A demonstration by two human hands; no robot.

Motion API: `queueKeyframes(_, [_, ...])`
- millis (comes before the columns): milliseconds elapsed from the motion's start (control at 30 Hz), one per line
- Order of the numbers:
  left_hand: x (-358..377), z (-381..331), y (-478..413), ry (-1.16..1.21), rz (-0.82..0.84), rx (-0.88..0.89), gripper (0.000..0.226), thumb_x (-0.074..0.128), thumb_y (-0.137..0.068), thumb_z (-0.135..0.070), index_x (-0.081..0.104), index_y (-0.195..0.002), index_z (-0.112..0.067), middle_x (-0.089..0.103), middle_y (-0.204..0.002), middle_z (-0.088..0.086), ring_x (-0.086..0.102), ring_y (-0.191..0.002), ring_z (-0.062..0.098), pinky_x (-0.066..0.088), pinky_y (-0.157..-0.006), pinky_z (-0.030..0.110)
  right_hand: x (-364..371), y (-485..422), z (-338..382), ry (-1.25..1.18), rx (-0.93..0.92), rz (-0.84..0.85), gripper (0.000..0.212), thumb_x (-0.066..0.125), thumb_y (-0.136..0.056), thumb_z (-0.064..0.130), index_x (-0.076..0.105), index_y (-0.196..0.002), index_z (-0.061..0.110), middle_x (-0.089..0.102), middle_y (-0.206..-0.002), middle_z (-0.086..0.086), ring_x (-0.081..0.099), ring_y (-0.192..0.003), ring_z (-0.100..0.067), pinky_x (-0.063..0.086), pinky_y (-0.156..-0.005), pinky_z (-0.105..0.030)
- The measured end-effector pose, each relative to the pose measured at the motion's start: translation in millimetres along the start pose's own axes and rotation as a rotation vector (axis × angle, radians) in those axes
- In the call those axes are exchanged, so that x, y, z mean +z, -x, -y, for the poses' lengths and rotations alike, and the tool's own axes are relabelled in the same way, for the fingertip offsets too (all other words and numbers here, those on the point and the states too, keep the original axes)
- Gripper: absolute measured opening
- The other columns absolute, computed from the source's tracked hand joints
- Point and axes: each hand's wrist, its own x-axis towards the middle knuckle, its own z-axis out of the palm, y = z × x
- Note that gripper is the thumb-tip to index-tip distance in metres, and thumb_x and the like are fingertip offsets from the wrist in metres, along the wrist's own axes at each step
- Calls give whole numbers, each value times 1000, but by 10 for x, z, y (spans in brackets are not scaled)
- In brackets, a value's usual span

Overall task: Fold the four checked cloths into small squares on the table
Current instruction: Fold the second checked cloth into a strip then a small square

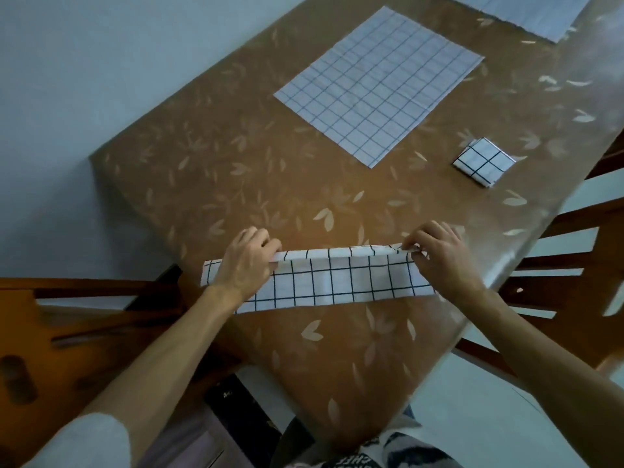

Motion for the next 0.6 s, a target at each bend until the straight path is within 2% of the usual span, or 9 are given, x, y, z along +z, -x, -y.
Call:
queueKeyframes(67, [-26,113,147,-4,-56,-10,19,79,-79,-15,66,-93,-13,56,-85,4,52,-80,22,50,-76,35,49,7,16,-3,-37,-1,18,72,-77,-3,69,-83,13,60,-89,-2,56,-84,-27,46,-76,-44])
queueKeyframes(300, [120,410,607,-11,11,-17,31,81,-75,-5,66,-100,-14,60,-91,3,59,-85,21,54,-77,33,188,176,61,16,-49,117,24,79,-71,-1,67,-82,16,59,-89,0,54,-80,-26,42,-69,-35])
queueKeyframes(467, [118,354,523,21,-27,-51,56,81,-68,-8,62,-121,-9,56,-110,10,57,-97,27,53,-86,40,187,347,114,-12,-78,211,29,81,-67,-2,66,-80,19,57,-91,3,54,-80,-22,47,-68,-38])
queueKeyframes(533, [141,365,458,8,-24,-24,52,82,-67,-10,65,-116,-10,57,-106,9,57,-95,27,51,-87,40,176,391,116,-31,-45,210,29,80,-67,-4,66,-79,18,57,-90,4,54,-79,-21,48,-67,-38])
queueKeyframes(600, [177,379,423,8,-22,21,33,79,-71,-9,67,-102,-13,58,-96,6,56,-88,24,51,-86,38,157,413,120,-47,-9,199,25,79,-70,-3,67,-79,17,57,-89,3,54,-78,-21,49,-66,-39])
